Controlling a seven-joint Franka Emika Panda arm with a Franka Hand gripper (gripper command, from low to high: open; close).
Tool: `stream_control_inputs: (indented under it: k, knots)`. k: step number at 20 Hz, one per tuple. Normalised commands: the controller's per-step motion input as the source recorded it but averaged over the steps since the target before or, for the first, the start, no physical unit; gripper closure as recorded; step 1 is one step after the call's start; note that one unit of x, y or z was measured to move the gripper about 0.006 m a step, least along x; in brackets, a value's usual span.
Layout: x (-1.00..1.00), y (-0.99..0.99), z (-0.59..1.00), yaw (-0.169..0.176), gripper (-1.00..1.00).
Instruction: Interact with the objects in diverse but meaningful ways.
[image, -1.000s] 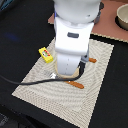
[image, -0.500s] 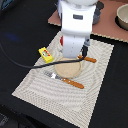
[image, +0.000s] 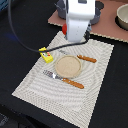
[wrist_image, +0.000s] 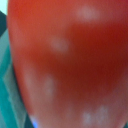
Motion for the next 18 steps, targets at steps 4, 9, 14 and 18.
stream_control_inputs:
  k: [4, 9, 14, 18]
  knots:
    - [-0.55, 0.95, -0.04, 0.0, 1.0]
    - [-0.45, 0.99, -0.03, 0.0, 1.0]
    - [-0.36, 1.0, -0.15, 0.0, 1.0]
    - [-0.09, 1.0, -0.18, 0.0, 1.0]
